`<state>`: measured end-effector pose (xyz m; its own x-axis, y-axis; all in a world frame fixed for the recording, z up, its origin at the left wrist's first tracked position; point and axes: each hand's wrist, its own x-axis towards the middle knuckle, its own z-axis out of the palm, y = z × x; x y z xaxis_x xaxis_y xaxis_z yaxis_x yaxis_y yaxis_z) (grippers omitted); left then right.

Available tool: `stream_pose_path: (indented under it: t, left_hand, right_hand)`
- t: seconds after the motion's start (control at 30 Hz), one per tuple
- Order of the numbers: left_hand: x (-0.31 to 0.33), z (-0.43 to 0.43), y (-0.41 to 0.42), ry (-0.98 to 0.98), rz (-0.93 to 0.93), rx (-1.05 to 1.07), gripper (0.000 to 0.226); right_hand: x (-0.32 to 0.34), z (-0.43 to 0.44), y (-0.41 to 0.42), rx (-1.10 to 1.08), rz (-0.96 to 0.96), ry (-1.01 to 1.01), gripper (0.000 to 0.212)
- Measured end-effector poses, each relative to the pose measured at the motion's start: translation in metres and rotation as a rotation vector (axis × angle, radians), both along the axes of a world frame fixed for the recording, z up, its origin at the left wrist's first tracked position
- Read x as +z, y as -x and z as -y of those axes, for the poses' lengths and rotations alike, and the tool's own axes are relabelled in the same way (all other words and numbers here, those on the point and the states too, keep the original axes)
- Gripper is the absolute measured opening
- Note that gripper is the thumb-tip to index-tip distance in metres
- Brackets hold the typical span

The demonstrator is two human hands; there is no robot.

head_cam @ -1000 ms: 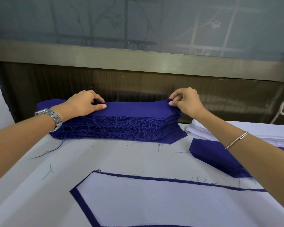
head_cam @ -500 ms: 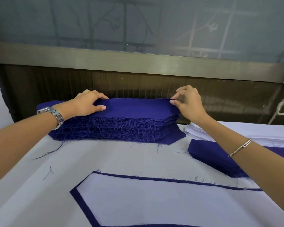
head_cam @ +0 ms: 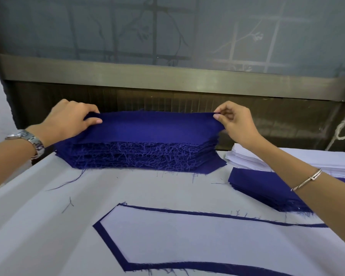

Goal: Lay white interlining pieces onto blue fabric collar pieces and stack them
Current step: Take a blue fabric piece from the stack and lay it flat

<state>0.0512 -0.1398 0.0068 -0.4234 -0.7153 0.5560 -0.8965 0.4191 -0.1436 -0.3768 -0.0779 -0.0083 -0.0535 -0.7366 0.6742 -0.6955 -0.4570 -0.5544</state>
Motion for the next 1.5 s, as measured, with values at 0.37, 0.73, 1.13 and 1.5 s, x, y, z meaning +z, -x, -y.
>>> stream_pose_path:
  t: [0.37, 0.73, 1.13, 1.5]
  left_hand:
    - [0.046, -0.046, 0.004, -0.319, -0.519, -0.133, 0.042]
    - [0.002, -0.101, 0.046, -0.905, -0.559, -0.142, 0.052]
    - [-0.064, -0.129, 0.052, -1.222, -0.478, -0.081, 0.053]
    - [-0.077, -0.134, 0.054, -1.179, -0.426, 0.059, 0.080]
  right_hand:
    - [0.034, -0.054, 0.065, 0.000, 0.117, -0.232, 0.018]
    - [-0.002, -0.142, 0.194, 0.162, 0.024, -0.696, 0.032]
    - [-0.116, -0.141, 0.329, 0.145, -0.214, -0.973, 0.035]
    - [-0.095, -0.165, 0.258, 0.263, -0.153, -1.056, 0.037]
